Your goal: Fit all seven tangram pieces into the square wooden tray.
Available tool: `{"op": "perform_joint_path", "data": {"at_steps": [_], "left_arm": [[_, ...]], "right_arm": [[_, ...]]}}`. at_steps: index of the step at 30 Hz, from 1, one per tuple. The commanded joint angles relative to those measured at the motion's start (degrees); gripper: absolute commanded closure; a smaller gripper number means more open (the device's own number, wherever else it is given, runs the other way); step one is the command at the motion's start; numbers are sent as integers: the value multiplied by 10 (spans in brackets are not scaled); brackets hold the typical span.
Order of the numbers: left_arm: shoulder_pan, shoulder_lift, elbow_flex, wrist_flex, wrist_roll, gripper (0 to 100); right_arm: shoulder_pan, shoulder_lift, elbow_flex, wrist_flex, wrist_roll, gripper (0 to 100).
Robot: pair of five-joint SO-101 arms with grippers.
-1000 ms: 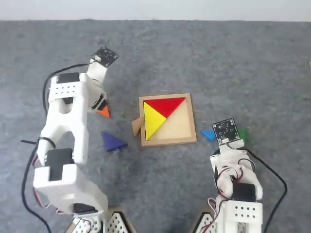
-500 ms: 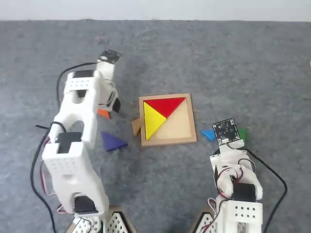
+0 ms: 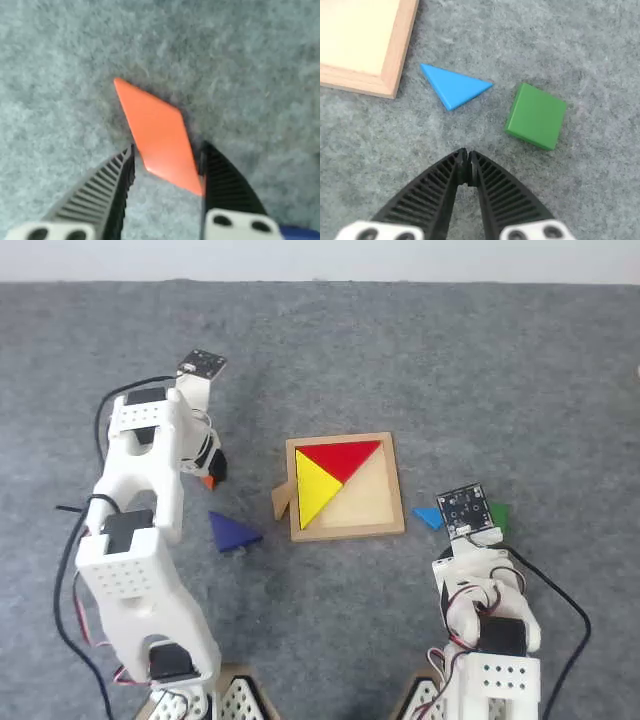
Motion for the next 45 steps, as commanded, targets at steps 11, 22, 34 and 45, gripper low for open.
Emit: {"op": "perform_joint_path", "data": {"at_steps": [11,22,34,45], "left_arm": [[26,-156,-4,-7,-8,813],[19,-23,18,-51,-28,794],[-40,-22,0,-25,-59,794],[-70,-23,-63,-25,-45,794]], "right_arm": [[-2,-12,9,-1,6,989],[-2,-12,9,0,6,989],[-2,-12,9,-1,6,989],[-2,-12,9,-1,6,989]]}}
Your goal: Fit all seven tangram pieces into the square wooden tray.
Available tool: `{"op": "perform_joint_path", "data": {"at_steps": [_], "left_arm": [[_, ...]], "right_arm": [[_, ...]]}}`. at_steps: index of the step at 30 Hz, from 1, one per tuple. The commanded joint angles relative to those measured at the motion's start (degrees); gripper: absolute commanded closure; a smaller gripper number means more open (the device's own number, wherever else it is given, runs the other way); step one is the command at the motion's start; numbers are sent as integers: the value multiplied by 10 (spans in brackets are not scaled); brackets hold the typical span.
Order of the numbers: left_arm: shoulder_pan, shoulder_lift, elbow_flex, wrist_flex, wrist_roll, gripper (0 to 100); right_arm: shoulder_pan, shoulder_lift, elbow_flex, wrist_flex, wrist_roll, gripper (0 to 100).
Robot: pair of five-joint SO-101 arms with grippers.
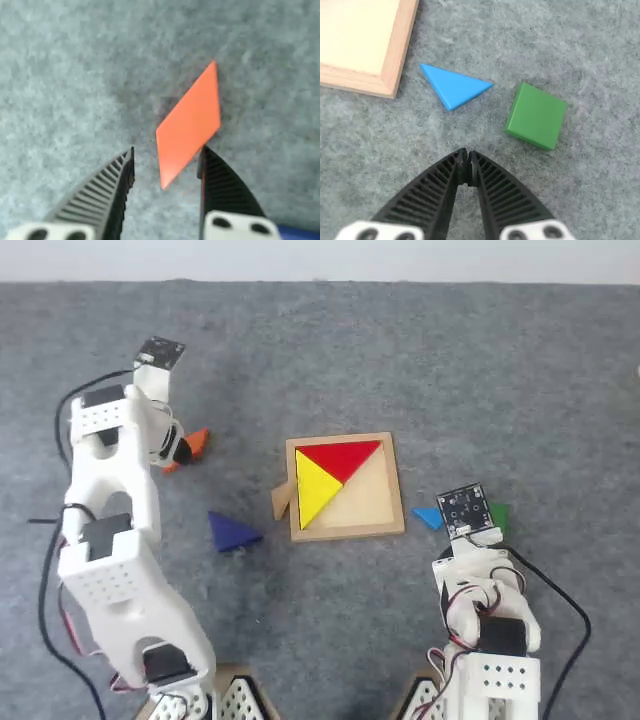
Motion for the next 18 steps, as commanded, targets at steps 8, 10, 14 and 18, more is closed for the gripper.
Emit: {"op": "perform_joint_path", "data": {"at_steps": [8,10,14,18], "left_arm": [[55,-8,-54,-22,8,794],[53,-5,-71,-43,35,794],[43,-5,-85,-84,87,794],[37,1,-84,-92,98,794]], "right_arm": [[-2,-12,9,-1,6,989],[-2,-12,9,-1,6,989],[-2,-12,9,-1,6,989],[-2,-12,9,0,6,989]]}}
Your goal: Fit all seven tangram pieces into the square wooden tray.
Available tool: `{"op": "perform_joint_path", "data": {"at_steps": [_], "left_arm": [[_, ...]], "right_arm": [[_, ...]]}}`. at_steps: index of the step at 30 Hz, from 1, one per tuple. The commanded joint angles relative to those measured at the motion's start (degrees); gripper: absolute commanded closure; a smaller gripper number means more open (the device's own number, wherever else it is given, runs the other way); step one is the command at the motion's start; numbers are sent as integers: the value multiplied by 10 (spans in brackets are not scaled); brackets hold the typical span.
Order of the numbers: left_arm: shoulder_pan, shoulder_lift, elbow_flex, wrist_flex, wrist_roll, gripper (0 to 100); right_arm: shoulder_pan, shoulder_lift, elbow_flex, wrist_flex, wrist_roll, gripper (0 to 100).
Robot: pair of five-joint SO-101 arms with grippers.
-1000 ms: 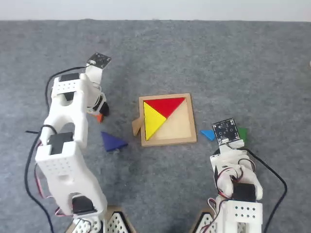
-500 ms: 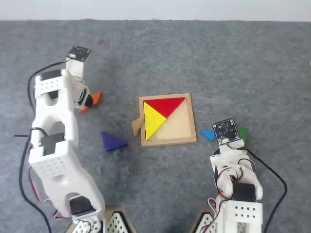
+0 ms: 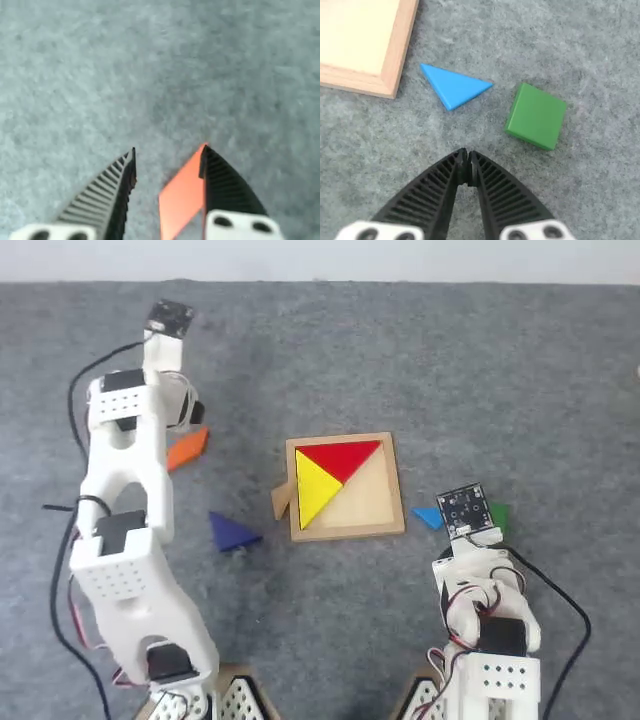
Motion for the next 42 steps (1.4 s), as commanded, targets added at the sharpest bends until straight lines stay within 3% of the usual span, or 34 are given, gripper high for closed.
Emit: {"op": "perform_joint_path", "data": {"at_steps": [1,6,9,19,24,32,42], "left_arm": [[-9,3,-26,-20,15,794],[-20,86,-63,-32,25,794],[-23,132,-107,14,25,794],[-18,91,-213,425,-154,850],[-20,40,-133,428,-188,851],[-7,-156,40,413,-273,849],[42,-184,269,174,-279,795]], "right_arm": [[-2,-12,9,0,6,989],[-2,-12,9,2,6,989],[-2,-12,9,2,6,989],[-2,-12,9,-1,6,989],[-2,-12,9,-1,6,989],[-2,-12,9,-1,6,989],[-2,-12,9,-1,6,989]]}}
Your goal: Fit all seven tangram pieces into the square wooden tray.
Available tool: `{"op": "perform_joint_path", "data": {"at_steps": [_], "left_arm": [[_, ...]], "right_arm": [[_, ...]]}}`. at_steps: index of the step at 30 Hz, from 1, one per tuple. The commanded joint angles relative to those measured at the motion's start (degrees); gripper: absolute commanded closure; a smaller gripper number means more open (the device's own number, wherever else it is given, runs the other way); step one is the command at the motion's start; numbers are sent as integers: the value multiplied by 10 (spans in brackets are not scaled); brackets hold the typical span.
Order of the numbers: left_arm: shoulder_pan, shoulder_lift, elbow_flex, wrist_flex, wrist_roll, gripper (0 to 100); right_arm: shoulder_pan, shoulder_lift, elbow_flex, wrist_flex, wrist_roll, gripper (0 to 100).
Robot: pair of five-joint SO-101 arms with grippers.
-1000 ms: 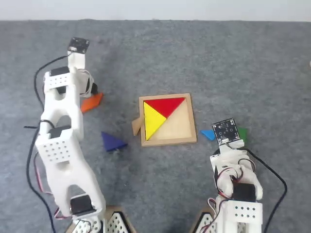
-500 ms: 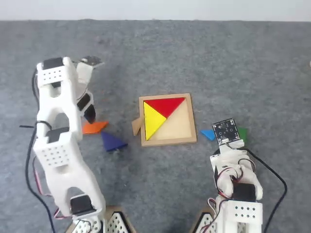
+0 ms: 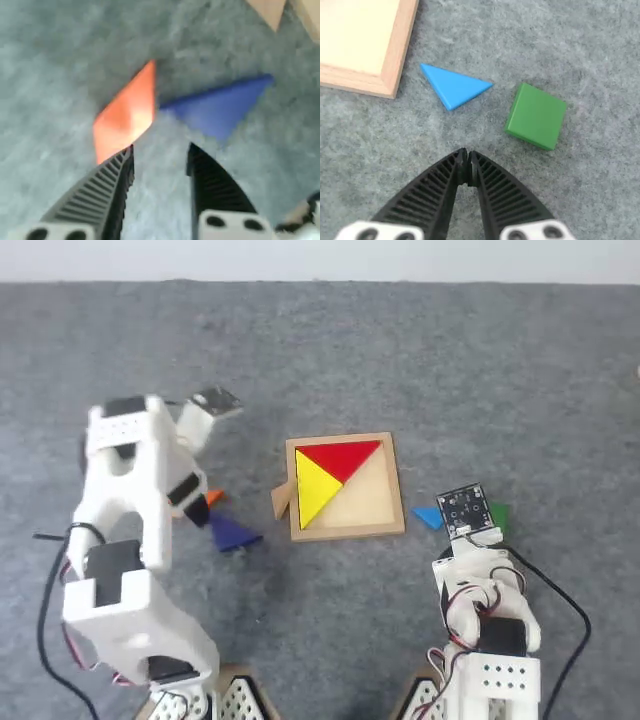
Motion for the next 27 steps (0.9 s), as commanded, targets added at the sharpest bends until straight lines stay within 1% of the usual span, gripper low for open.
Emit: {"op": "perform_joint_path", "data": {"at_steps": [1,4,7,11,12,16,18,21,25,27], "left_arm": [[31,-36,30,-66,-4,795],[34,-28,31,-86,-4,795],[28,11,19,-99,-5,795],[2,98,-54,-95,-4,797],[-4,118,-76,-91,-4,797],[-18,183,-165,-15,-6,797],[-25,206,-196,4,-6,797],[-29,222,-225,16,-6,797],[-32,222,-254,5,0,797],[-32,221,-280,6,25,797]], "right_arm": [[-2,-12,9,-1,6,989],[-2,-12,9,-1,6,989],[-2,-12,9,-1,6,989],[-2,-12,9,-1,6,989],[-2,-12,9,-1,6,989],[-2,-12,9,-1,6,989],[-2,-12,9,-1,6,989],[-2,-12,9,-1,6,989],[-2,-12,9,-1,6,989],[-2,-12,9,-1,6,989]]}}
